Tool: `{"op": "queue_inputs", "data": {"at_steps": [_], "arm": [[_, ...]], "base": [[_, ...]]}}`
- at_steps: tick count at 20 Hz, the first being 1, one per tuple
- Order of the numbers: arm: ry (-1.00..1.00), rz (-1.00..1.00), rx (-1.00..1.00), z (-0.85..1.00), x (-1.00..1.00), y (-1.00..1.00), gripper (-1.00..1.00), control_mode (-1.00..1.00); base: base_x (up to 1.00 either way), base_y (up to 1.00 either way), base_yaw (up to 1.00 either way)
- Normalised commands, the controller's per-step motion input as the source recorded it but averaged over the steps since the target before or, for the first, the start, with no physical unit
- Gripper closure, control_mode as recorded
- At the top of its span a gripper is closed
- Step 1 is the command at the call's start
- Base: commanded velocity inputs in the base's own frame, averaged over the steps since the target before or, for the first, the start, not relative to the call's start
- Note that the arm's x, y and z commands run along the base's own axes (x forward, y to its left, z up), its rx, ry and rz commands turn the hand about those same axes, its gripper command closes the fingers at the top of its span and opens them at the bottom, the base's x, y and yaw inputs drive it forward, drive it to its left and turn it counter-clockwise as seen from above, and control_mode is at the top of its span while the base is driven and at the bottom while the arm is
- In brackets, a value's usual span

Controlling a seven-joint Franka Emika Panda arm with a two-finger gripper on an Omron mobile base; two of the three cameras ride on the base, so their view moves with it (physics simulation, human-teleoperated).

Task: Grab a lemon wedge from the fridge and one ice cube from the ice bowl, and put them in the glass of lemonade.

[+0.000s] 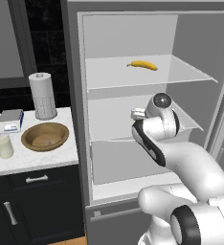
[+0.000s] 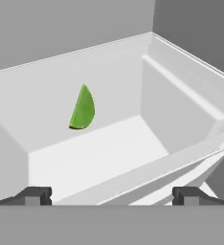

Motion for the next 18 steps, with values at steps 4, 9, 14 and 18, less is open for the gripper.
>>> {"op": "queue_inputs", "data": {"at_steps": [4,9,14,18], "arm": [[0.0,-0.02,0.0,0.0,0.16,0.0,-1.0,-1.0],[0.0,-0.02,0.0,0.0,0.22,0.0,-1.0,-1.0],[0.0,-0.01,0.0,-0.04,0.25,0.0,-1.0,-1.0],[0.0,-0.01,0.0,-0.15,0.24,0.0,-1.0,-1.0]], "base": [[0.0,0.0,0.0],[0.0,0.0,0.0],[0.0,0.0,0.0],[0.0,0.0,0.0]]}}
